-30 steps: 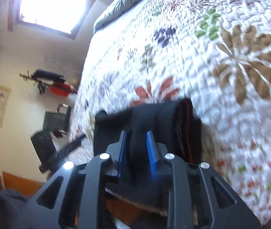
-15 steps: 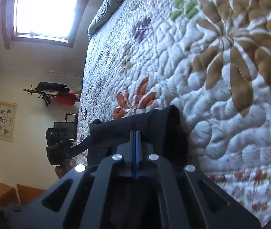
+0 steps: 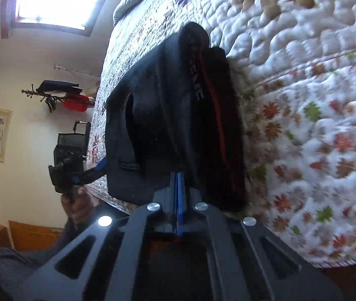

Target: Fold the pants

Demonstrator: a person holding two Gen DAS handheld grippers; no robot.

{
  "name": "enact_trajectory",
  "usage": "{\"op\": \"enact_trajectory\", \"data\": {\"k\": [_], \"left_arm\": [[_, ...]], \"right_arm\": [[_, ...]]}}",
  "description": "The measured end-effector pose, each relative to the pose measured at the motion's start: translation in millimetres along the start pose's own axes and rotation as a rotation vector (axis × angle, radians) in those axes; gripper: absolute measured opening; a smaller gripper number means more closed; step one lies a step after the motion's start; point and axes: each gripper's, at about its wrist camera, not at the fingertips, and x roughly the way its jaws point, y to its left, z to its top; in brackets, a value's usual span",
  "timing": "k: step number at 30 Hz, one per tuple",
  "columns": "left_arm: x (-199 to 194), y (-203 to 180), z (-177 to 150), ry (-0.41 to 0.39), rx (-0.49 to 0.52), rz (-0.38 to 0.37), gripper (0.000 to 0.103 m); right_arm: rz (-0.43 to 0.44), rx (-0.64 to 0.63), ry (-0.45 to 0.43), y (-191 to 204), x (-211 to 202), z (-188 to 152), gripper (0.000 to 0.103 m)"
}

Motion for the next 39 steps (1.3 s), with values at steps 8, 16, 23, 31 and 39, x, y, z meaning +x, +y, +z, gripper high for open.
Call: {"op": "enact_trajectory", "data": {"k": [8, 16, 23, 31, 39], "left_arm": [[-53, -3, 11, -0.068, 0.012, 0.055, 0.091], [-19, 27, 29, 0.059, -0.054, 0.107, 0.091], [24, 37, 32, 0.147, -0.043, 0.159, 0.091], [60, 22, 21, 0.199, 0.003, 0.17, 0.09], [58, 18, 17, 0.152, 0.015, 0.239, 0.045]], "right_arm": [[-0.052, 0.005, -0.058, 9, -54, 8, 0.092], [0.032, 0.099, 0.066, -25, -12, 54, 0.092], [0.043, 0.063, 0.121, -12, 27, 71, 0.094], [0.027, 0.015, 0.125, 4, 47, 71, 0.093], [0.012, 0.011, 0.074, 23, 45, 66, 0.035]]}}
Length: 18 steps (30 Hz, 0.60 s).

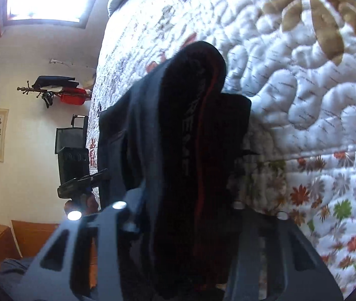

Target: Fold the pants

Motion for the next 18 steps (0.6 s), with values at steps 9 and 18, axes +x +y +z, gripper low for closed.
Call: {"op": "enact_trajectory", "data": {"k": [9, 18], "left_arm": [[-60, -14, 5, -0.14, 0.037, -0.048, 0.037], [-177, -1, 68, -0.315, 0.083, 0.046, 0.037]], "right_arm": [[0.004, -0.099, -0.029, 70, 7, 4, 0.031], [0.043, -0.263, -0.003, 189, 90, 110, 0.031]]}}
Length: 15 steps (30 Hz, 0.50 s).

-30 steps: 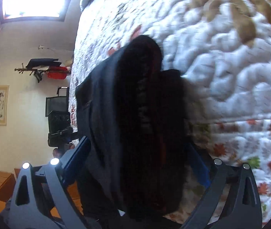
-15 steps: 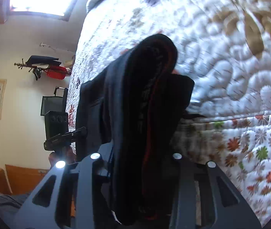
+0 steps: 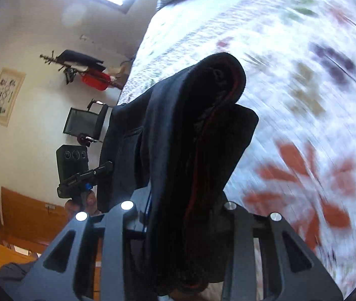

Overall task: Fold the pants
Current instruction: 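Lower the folded trousers onto the quilt and open both tools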

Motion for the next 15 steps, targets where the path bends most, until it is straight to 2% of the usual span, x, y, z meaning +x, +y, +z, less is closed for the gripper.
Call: {"op": "enact_trajectory", "data": {"k": [2, 5, 8, 11, 13, 14, 15], "left_arm": [[-16, 23, 30, -0.027, -0.017, 0.037, 0.037], [-34, 65, 70, -0.061, -0.056, 0.094, 0.037], [-42, 115, 96, -0.073, -0.124, 0.133, 0.037], [-36, 166, 106, -0.058, -0.199, 0.172, 0.037], [-23, 192, 104, -0.028, -0.249, 0.193, 0.042], [-18, 200, 99, -0.024, -0.268, 0.175, 0.046], [-16, 203, 95, -0.03, -0.283, 0.146, 0.052]], "right_arm": [[0.011, -0.011, 0.014, 9, 30, 32, 0.031], [0.03, -0.031, 0.055, 24, 96, 87, 0.031], [0.037, -0.036, 0.096, 27, 149, 120, 0.031], [0.031, -0.017, 0.147, 19, 206, 143, 0.032], [0.005, 0.005, 0.165, 5, 233, 147, 0.034], [0.013, 0.036, 0.166, -5, 238, 147, 0.039], [0.028, 0.065, 0.167, -13, 242, 146, 0.049]]}}
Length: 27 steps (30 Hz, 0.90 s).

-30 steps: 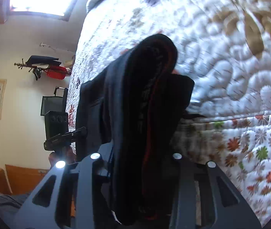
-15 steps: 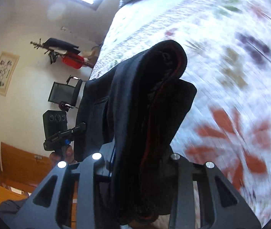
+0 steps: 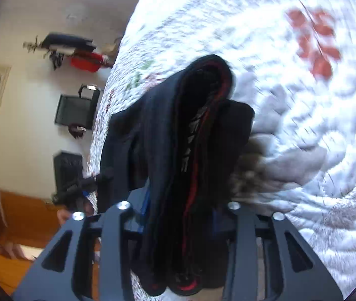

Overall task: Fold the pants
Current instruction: 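Lower the folded trousers onto the quilt and open both tools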

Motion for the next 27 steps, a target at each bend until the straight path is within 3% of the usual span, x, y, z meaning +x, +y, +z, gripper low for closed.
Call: {"op": "enact_trajectory", "data": {"k": [2, 4, 5, 7, 10, 12, 14, 16, 18, 21, 22, 24, 27], "left_arm": [[-8, 5, -8, -0.018, -0.012, -0.047, 0.055], [-29, 5, -10, -0.065, 0.012, 0.006, 0.066], [-47, -1, -9, -0.131, 0.042, 0.072, 0.07], [-76, -13, -3, -0.219, 0.081, 0.08, 0.076], [-89, -35, 22, -0.258, 0.125, -0.017, 0.08], [-77, -48, 38, -0.247, 0.148, -0.077, 0.083], [-51, -51, 53, -0.213, 0.109, -0.108, 0.083], [-23, -46, 61, -0.186, 0.052, -0.096, 0.083], [-14, -20, 64, -0.181, -0.004, -0.086, 0.083], [-12, -12, 65, -0.179, -0.044, -0.125, 0.083], [-17, -14, 64, -0.181, -0.043, -0.122, 0.083], [-37, -25, 56, -0.2, 0.001, -0.123, 0.083], [-73, -43, 19, -0.246, 0.092, -0.136, 0.085]], "right_arm": [[0.02, 0.01, -0.004, -13, -5, -8, 0.05], [-0.008, -0.007, -0.034, -11, -24, -12, 0.054], [-0.045, -0.039, -0.066, -5, -37, -13, 0.054], [-0.137, -0.112, -0.15, 19, -64, -8, 0.049], [-0.044, -0.128, -0.231, 53, -76, 12, 0.045], [0.042, -0.117, -0.205, 70, -60, 30, 0.042], [0.059, -0.088, -0.168, 72, -34, 48, 0.039], [0.038, -0.004, -0.127, 51, -2, 57, 0.032], [-0.004, 0.054, -0.118, 21, 9, 54, 0.0], [0.031, 0.094, -0.119, -11, 9, 41, 0.0], [0.048, 0.075, -0.124, -4, 4, 39, 0.001], [0.074, 0.013, -0.147, 13, -15, 28, 0.017], [0.143, -0.078, -0.168, 50, -39, 0, 0.017]]}}
